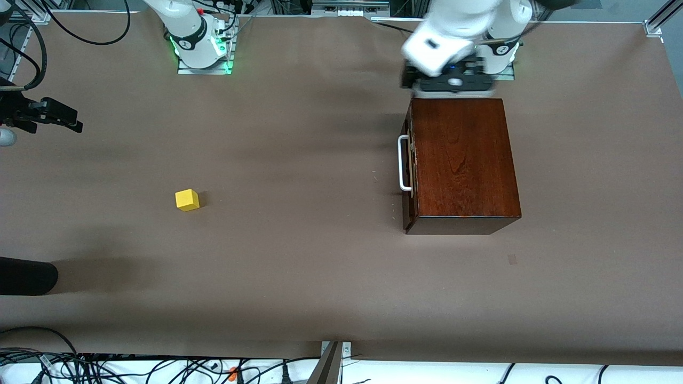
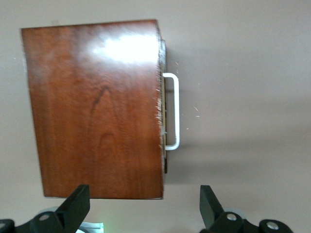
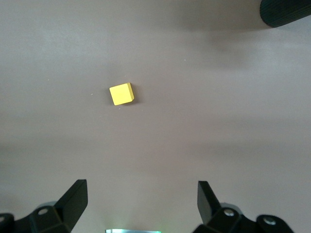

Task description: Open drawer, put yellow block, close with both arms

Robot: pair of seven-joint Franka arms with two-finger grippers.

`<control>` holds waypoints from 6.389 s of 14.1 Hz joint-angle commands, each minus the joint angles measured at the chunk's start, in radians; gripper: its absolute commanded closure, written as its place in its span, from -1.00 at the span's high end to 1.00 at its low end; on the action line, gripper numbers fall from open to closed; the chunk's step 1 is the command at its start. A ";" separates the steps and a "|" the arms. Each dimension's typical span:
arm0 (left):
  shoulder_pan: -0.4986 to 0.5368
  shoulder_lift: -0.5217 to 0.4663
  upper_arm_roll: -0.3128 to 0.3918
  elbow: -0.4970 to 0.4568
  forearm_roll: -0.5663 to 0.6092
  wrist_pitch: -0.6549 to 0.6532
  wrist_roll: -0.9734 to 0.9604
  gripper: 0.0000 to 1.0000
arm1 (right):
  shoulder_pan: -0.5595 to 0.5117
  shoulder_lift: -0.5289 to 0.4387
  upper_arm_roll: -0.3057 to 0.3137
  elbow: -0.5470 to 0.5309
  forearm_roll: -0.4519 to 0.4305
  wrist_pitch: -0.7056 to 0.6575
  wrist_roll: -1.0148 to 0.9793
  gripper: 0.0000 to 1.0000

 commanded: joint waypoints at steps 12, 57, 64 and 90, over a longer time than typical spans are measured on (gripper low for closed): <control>-0.162 0.332 0.001 0.049 0.227 0.120 -0.191 1.00 | -0.011 -0.002 0.009 0.002 0.004 -0.007 0.002 1.00; -0.311 0.640 0.024 0.150 0.361 0.328 -0.363 1.00 | -0.011 -0.002 0.009 0.002 0.004 -0.005 0.002 1.00; -0.351 0.695 0.023 0.262 0.358 0.331 -0.373 1.00 | -0.011 -0.002 0.009 0.003 0.004 -0.005 0.002 1.00; 0.021 0.289 0.013 0.219 0.040 0.077 -0.035 1.00 | 0.102 0.237 0.026 -0.007 0.052 0.094 0.002 1.00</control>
